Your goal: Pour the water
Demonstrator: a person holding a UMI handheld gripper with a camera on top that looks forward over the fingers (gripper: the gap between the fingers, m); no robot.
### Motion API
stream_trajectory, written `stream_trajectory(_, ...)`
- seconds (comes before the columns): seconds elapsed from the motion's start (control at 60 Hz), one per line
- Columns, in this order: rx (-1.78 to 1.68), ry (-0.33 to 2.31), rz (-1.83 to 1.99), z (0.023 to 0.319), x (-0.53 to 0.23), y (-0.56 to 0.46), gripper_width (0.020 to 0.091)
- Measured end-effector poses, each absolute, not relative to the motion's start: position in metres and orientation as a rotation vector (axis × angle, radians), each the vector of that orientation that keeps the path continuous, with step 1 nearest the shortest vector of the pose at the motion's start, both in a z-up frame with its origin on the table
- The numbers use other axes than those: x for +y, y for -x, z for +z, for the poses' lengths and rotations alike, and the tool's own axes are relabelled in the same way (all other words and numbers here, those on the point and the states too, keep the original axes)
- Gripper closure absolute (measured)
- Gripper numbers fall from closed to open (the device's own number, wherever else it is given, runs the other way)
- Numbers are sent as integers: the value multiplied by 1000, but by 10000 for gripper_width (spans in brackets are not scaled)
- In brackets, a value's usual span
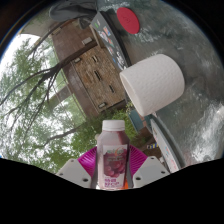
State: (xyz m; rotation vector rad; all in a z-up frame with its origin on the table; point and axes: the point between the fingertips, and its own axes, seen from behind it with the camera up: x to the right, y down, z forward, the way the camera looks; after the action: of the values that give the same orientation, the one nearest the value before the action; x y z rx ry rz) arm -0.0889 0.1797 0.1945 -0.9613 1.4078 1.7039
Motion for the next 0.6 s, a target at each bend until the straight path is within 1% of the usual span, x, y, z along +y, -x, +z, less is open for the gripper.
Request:
stream_trajectory(0.017,1432,932,1755,196,173,74,688)
stream_trajectory(0.033,1440,912,1776,187,176,79,687)
stream_trajectory(0.083,1476,861,1825,175,173,75,687)
stream_trajectory(0.1,1556,833,1787,187,188,73,685)
stream_trajectory(0.167,1587,823,1769,178,189,65,687)
stream_trajectory(0.233,1605,796,1797,178,182,63,687)
stream_trajectory(0.25,1551,812,1841,166,172,60,686)
stream_trajectory(0.317,1554,808,1859,168,164,63,686)
stream_trajectory(0.333,1614,791,1823,180,188,64,686)
stream_trajectory(0.417,1582,828,1827,188,177,73,686)
stream_trajectory(0.433,1499,869,1859,180,164,73,686)
stream_trajectory(0.483,1439,949,1842,192,154,89,686)
stream_trajectory(0.5,1408,975,1832,199,167,85,687)
stream_trajectory(0.517,1363,1012,1817,207,163,91,686)
stream_trajectory(0.533,1305,1047,1798,217,158,96,687)
stream_trajectory(0.55,1239,1077,1774,229,135,109,686)
stream_trajectory(0.567,1162,1100,1747,242,153,98,686)
stream_trajectory(0.6,984,1138,1684,275,139,104,687)
